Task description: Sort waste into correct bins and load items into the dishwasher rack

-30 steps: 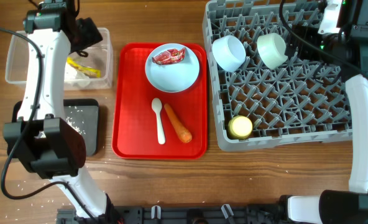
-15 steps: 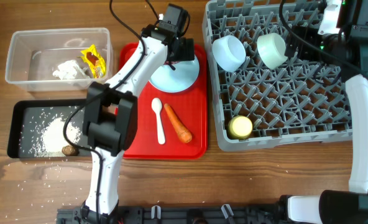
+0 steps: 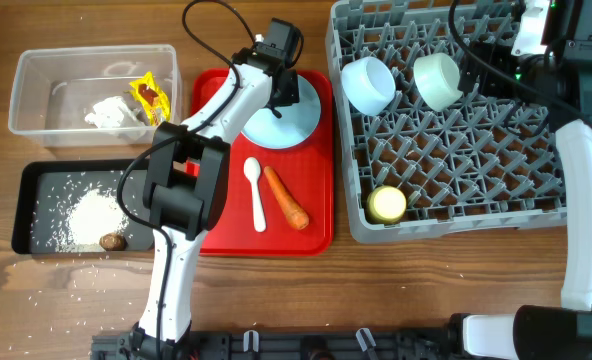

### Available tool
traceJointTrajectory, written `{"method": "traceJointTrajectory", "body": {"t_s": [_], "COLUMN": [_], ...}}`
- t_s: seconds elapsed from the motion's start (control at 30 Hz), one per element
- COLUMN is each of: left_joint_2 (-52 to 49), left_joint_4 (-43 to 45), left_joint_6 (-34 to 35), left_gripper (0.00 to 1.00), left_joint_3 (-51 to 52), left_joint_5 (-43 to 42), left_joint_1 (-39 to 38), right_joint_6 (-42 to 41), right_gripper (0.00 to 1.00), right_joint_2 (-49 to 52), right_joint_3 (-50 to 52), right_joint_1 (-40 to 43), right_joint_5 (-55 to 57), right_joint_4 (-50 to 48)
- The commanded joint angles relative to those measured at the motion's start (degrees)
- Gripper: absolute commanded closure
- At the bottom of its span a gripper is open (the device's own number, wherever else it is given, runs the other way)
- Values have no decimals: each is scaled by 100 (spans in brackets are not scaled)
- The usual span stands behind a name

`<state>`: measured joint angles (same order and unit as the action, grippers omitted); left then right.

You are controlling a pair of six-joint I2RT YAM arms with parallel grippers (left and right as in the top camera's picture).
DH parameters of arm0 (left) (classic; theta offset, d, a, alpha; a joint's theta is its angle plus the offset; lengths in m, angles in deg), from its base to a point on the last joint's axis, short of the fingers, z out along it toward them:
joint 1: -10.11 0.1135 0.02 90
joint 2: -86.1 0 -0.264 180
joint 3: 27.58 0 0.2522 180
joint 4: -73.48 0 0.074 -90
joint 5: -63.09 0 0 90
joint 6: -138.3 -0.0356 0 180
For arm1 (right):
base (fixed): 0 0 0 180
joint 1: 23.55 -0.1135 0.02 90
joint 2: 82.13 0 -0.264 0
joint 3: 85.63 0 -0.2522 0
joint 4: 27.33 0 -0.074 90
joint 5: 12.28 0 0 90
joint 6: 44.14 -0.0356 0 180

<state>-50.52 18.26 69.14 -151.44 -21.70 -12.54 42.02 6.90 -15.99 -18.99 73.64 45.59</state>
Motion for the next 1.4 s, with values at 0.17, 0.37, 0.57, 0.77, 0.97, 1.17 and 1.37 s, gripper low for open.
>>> {"method": "traceJointTrajectory", "body": {"t_s": [0.17, 0.37, 0.57, 0.77, 0.97, 1.17, 1.37], "left_joint_2": [1674, 3294, 2520, 2835, 3075, 5069, 4918], "left_joint_4": [-1036, -2284, -2398, -2092, -3659, -1478, -90], "left_joint_6": [37, 42, 61, 26, 1576, 2356, 3233], "left_gripper": [96, 96, 0, 0, 3, 3, 25], "left_joint_3": [13, 24, 824, 439, 953, 4913, 6234], "left_joint_5": [-192, 964, 420, 264, 684, -11, 560], "left_joint_1": [267, 1915, 3119, 2865, 2747, 3381, 3696], "right_joint_6": [83, 68, 72, 81, 234, 214, 216], "right_gripper": [0, 0, 0, 0, 0, 0, 0], "right_joint_2": [66, 66, 66, 66, 66, 66, 66], "right_joint_3": [-2, -2, -2, -2, -2, -2, -2], "right_joint_1": [2, 2, 2, 2, 2, 2, 2], "right_joint_5": [-22, -24, -24, -24, 11, 9, -48], "right_joint_4": [2, -46, -61, -63, 17, -122, -122]}}
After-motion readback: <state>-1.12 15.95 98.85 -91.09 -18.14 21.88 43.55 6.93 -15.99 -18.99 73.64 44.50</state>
